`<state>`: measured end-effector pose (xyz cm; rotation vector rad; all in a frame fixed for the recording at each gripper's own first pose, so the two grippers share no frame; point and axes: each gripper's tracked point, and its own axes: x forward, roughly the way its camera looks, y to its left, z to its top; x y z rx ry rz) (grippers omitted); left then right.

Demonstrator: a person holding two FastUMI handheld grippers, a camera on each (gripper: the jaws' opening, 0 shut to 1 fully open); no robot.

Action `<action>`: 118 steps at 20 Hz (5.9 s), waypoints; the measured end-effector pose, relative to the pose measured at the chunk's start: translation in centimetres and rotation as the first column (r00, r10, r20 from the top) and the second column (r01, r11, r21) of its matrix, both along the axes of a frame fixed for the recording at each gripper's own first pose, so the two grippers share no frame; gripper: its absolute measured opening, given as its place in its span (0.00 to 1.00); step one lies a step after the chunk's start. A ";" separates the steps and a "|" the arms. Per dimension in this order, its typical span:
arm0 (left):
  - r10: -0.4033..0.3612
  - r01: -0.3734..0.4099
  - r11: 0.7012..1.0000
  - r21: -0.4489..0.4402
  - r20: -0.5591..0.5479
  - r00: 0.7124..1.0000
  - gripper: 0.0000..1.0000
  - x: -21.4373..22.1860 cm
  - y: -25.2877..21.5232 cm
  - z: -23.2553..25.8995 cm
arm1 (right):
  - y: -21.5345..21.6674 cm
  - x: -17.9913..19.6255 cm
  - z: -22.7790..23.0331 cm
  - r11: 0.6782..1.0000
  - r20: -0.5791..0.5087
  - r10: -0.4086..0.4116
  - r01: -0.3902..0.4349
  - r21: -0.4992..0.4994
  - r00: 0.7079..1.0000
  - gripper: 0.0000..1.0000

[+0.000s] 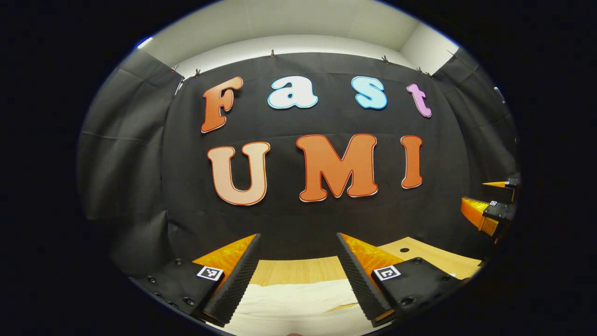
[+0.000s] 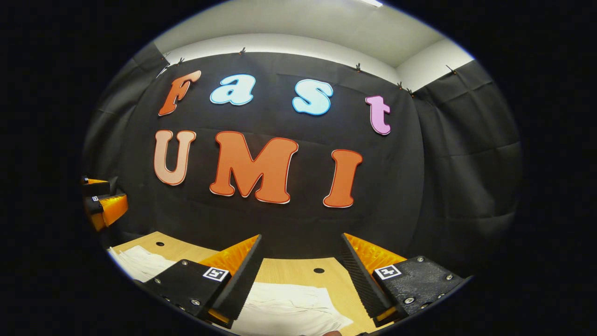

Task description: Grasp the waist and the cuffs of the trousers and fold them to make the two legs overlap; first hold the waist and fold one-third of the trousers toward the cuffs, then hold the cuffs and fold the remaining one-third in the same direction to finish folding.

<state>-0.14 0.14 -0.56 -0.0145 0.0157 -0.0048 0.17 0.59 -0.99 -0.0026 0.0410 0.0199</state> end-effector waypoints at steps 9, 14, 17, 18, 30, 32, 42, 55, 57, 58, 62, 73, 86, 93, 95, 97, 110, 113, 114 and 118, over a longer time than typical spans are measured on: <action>0.032 -0.032 0.999 0.012 -0.013 0.999 1.00 -0.2 1.7 -0.2 | 0.4 0.8 0.0 1.000 -0.004 0.024 -0.024 0.013 1.000 0.98; 0.044 -0.045 0.999 -0.010 -0.077 0.996 1.00 0.2 2.3 -2.3 | 1.8 1.4 -2.9 0.995 -0.104 0.100 -0.099 0.018 0.989 0.98; 0.068 -0.073 0.997 -0.029 -0.148 0.987 1.00 0.4 3.4 -4.8 | 2.0 1.6 -5.0 0.991 -0.188 0.133 -0.124 0.059 0.973 0.98; 0.083 -0.090 0.995 -0.034 -0.176 0.981 1.00 0.3 4.1 -5.8 | 2.2 1.5 -5.8 0.988 -0.214 0.147 -0.134 0.074 0.966 0.98; 0.170 -0.328 0.924 -0.194 -0.560 0.811 0.99 -2.7 9.6 -18.7 | 0.9 1.4 -14.7 0.974 -0.500 0.218 -0.152 0.170 0.838 0.98; 0.176 -0.399 0.887 -0.233 -0.627 0.759 0.99 -3.9 10.6 -21.3 | 0.5 1.4 -16.0 0.972 -0.532 0.226 -0.153 0.177 0.816 0.98; 0.104 -0.654 0.663 -0.363 -0.821 0.561 1.00 -11.4 18.0 -30.9 | -0.9 -0.9 -22.2 0.959 -0.720 0.246 -0.053 0.279 0.649 0.97; 0.026 -0.821 0.395 -0.413 -0.888 0.459 0.99 -18.1 25.5 -36.6 | -2.3 -3.8 -31.2 0.903 -0.874 0.241 0.233 0.362 0.422 0.98; 0.019 -0.834 0.362 -0.417 -0.891 0.454 0.96 -18.8 26.4 -37.4 | -3.3 -4.2 -32.3 0.892 -0.889 0.227 0.283 0.354 0.398 0.98; 0.020 -0.841 0.344 -0.418 -0.892 0.451 0.96 -19.2 27.0 -37.9 | -3.7 -4.3 -32.7 0.887 -0.895 0.218 0.303 0.348 0.389 0.98; 0.043 -0.869 0.301 -0.392 -0.905 0.423 0.99 -21.0 29.8 -39.0 | -4.8 -4.8 -33.9 0.878 -0.911 0.202 0.346 0.331 0.359 1.00; 0.029 -0.882 0.184 -0.434 -0.894 0.446 0.99 -21.8 34.2 -42.3 | -4.6 -4.8 -35.1 0.874 -0.928 0.189 0.377 0.308 0.321 0.98; -0.028 -0.812 0.146 -0.565 -0.823 0.568 0.89 -18.2 36.2 -44.0 | -6.1 -6.7 -35.9 0.814 -0.935 0.103 0.512 0.275 0.339 0.98; -0.027 -0.802 0.200 -0.563 -0.821 0.570 0.83 -15.7 36.4 -44.6 | -8.9 -6.3 -37.6 0.774 -0.939 0.064 0.578 0.260 0.337 0.98; -0.018 -0.803 0.207 -0.559 -0.823 0.568 0.76 -14.9 36.2 -44.8 | -9.1 -5.5 -38.6 0.768 -0.940 0.074 0.583 0.266 0.332 0.98; -0.020 -0.806 0.220 -0.549 -0.829 0.559 0.70 -14.1 35.9 -45.2 | -9.2 -5.0 -39.6 0.770 -0.943 0.074 0.582 0.261 0.326 0.98; -0.012 -0.775 0.410 -0.481 -0.852 0.523 0.05 -13.1 35.8 -46.0 | -9.2 -3.8 -42.6 0.763 -0.957 0.040 0.609 0.215 0.287 0.36; -0.003 -0.767 0.405 -0.498 -0.839 0.544 0.05 -13.0 36.4 -45.6 | -8.7 -3.7 -42.4 0.693 -0.941 0.096 0.657 0.298 0.325 0.06; -0.006 -0.760 0.407 -0.506 -0.834 0.552 0.07 -12.9 36.5 -45.4 | -8.7 -3.5 -42.1 0.670 -0.933 0.109 0.668 0.324 0.343 0.03; -0.016 -0.710 0.441 -0.549 -0.796 0.605 0.05 -12.2 37.3 -42.6 | -8.8 -2.9 -40.6 0.638 -0.912 0.131 0.671 0.378 0.389 0.01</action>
